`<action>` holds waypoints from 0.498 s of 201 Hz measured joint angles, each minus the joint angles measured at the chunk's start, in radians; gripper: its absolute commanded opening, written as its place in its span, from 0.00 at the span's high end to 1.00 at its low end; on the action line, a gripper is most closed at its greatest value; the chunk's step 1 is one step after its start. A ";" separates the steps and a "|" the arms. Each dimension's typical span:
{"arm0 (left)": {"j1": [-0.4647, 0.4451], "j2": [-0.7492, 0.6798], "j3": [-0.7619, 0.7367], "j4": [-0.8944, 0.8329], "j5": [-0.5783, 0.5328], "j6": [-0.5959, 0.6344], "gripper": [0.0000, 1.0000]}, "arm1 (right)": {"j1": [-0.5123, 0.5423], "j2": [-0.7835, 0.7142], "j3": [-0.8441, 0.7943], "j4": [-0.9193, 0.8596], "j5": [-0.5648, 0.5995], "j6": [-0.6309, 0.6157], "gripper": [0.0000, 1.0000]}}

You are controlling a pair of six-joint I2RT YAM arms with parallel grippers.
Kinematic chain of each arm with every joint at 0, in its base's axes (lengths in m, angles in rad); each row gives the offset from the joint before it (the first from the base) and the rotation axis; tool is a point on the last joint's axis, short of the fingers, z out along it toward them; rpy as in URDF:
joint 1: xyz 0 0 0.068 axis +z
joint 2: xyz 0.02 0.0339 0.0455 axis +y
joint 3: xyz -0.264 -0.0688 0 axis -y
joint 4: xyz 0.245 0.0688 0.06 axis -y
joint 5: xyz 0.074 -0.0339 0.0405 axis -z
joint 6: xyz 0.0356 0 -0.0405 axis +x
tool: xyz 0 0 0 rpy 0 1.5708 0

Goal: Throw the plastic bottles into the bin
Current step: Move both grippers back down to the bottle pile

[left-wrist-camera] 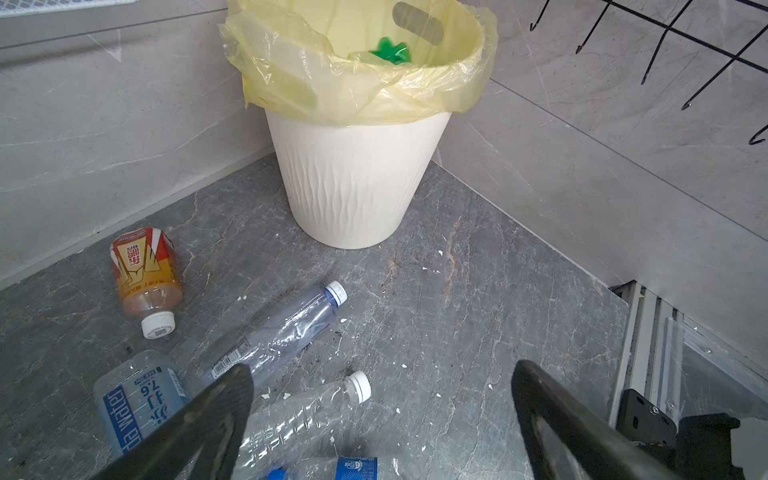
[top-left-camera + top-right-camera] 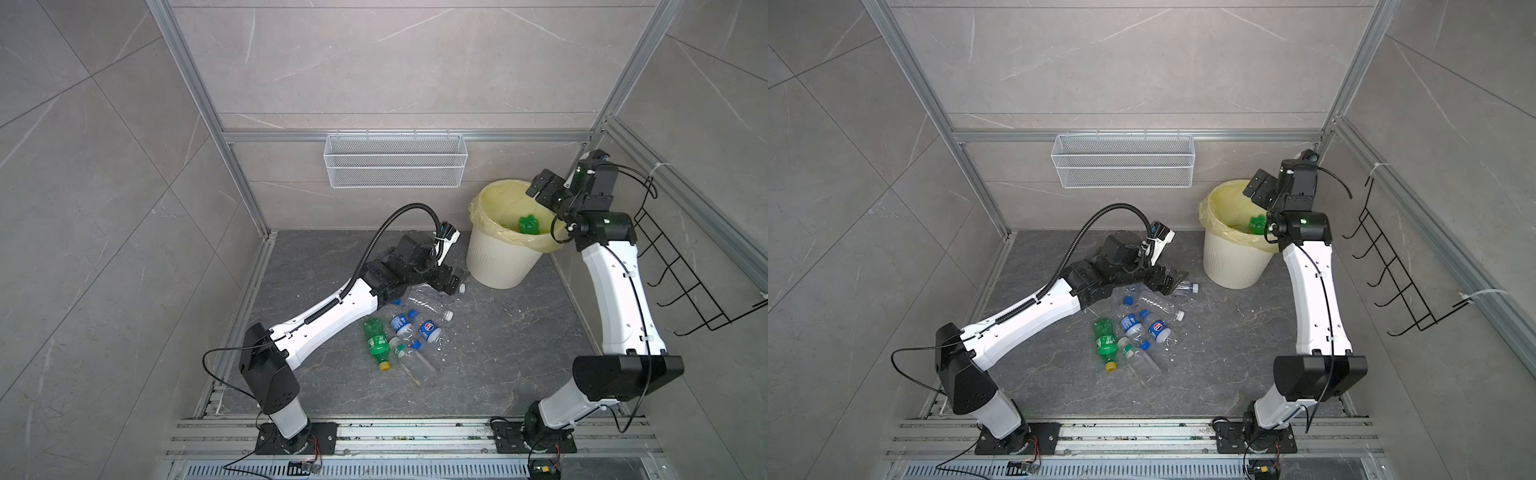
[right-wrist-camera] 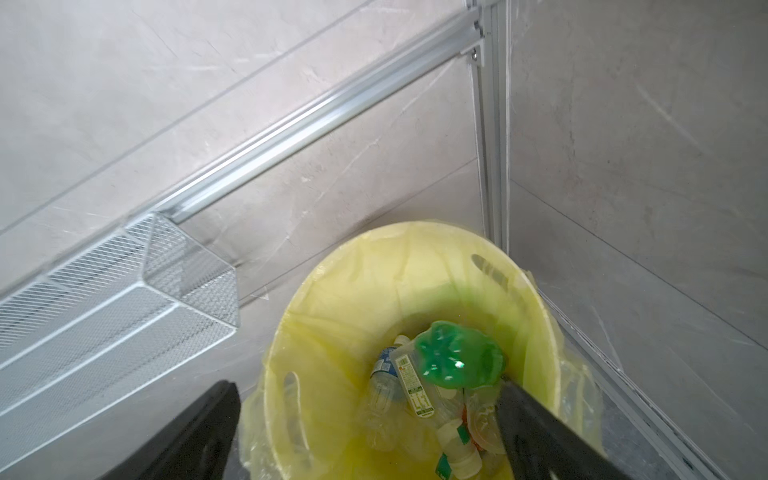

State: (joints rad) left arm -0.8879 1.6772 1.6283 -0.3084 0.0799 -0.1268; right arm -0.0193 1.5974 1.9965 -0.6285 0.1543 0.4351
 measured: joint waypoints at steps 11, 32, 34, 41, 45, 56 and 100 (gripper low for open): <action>0.000 -0.001 -0.005 0.001 -0.001 -0.004 0.00 | 0.000 -0.029 -0.013 0.010 -0.016 0.005 0.00; 0.000 -0.003 -0.023 -0.003 -0.009 -0.012 0.00 | 0.000 -0.059 -0.042 0.021 -0.048 0.020 0.00; 0.000 -0.003 -0.024 -0.003 -0.010 -0.012 0.00 | 0.000 -0.061 -0.045 0.022 -0.050 0.022 0.00; 0.000 -0.003 -0.029 -0.004 -0.018 -0.016 0.00 | 0.000 -0.066 -0.056 0.025 -0.063 0.027 0.00; 0.000 -0.003 -0.032 -0.005 -0.022 -0.016 0.00 | 0.000 -0.068 -0.064 0.027 -0.072 0.031 0.00; 0.000 -0.003 -0.040 -0.011 -0.034 -0.023 0.00 | 0.000 -0.072 -0.086 0.027 -0.094 0.045 0.00; 0.000 -0.026 -0.079 -0.039 -0.105 -0.053 0.00 | 0.057 -0.104 -0.169 0.027 -0.141 0.067 0.00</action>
State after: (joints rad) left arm -0.8875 1.6516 1.5494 -0.3473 -0.0246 -0.1799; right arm 0.0376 1.4933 1.8271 -0.6014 0.0132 0.5018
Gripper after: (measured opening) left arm 0.999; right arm 0.996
